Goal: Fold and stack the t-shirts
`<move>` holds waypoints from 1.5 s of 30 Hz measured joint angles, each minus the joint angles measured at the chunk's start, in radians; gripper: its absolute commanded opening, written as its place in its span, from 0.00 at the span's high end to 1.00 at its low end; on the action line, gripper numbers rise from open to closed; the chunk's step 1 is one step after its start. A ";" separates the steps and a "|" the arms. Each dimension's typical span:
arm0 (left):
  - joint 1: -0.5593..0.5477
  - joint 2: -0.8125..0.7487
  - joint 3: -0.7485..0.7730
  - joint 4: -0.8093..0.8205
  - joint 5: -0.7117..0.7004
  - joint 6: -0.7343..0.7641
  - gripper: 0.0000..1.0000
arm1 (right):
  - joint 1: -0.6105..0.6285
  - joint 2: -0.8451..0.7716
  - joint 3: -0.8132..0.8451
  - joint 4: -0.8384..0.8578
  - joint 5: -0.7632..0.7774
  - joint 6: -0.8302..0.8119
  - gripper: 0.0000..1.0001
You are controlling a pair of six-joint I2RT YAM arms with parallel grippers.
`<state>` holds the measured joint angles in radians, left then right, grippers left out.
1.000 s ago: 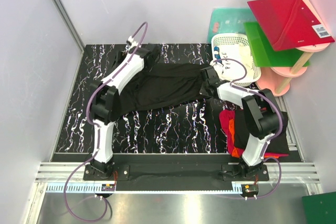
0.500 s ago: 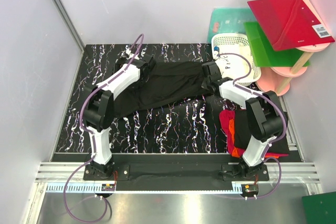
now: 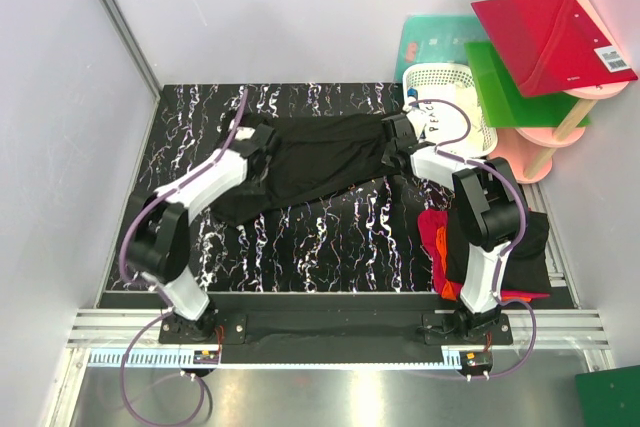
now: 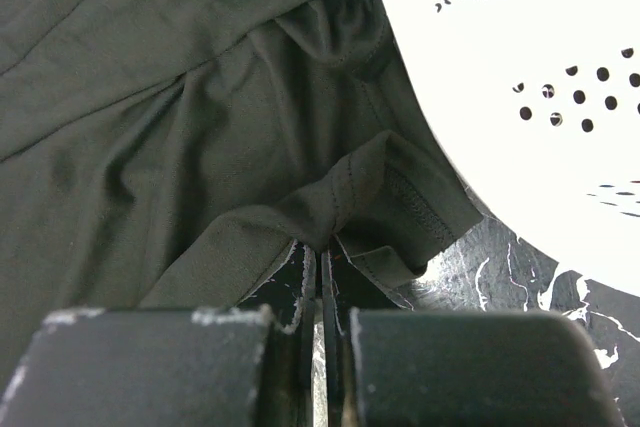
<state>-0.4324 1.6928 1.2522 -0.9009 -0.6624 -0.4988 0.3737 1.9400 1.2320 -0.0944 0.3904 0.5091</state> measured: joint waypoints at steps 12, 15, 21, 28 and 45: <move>0.323 -0.265 -0.418 0.439 0.512 -0.012 0.26 | 0.000 0.000 -0.011 0.002 -0.018 -0.015 0.98; 0.386 -0.250 -0.428 0.516 0.632 -0.028 0.37 | 0.000 -0.001 -0.015 0.002 -0.026 -0.015 0.97; 0.414 -0.194 -0.428 0.686 0.835 -0.078 0.41 | 0.000 -0.001 -0.015 0.004 -0.045 -0.016 0.97; 0.414 -0.124 -0.415 0.731 0.910 -0.098 0.48 | 0.000 -0.001 -0.015 0.005 -0.050 -0.021 0.97; 0.415 -0.110 -0.414 0.706 0.826 -0.076 0.42 | -0.001 0.000 -0.015 0.005 -0.071 -0.027 0.97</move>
<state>-0.0177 1.5829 0.8379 -0.1947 0.1638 -0.5747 0.3729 1.9404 1.2167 -0.0891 0.3199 0.4824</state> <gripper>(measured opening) 0.590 0.033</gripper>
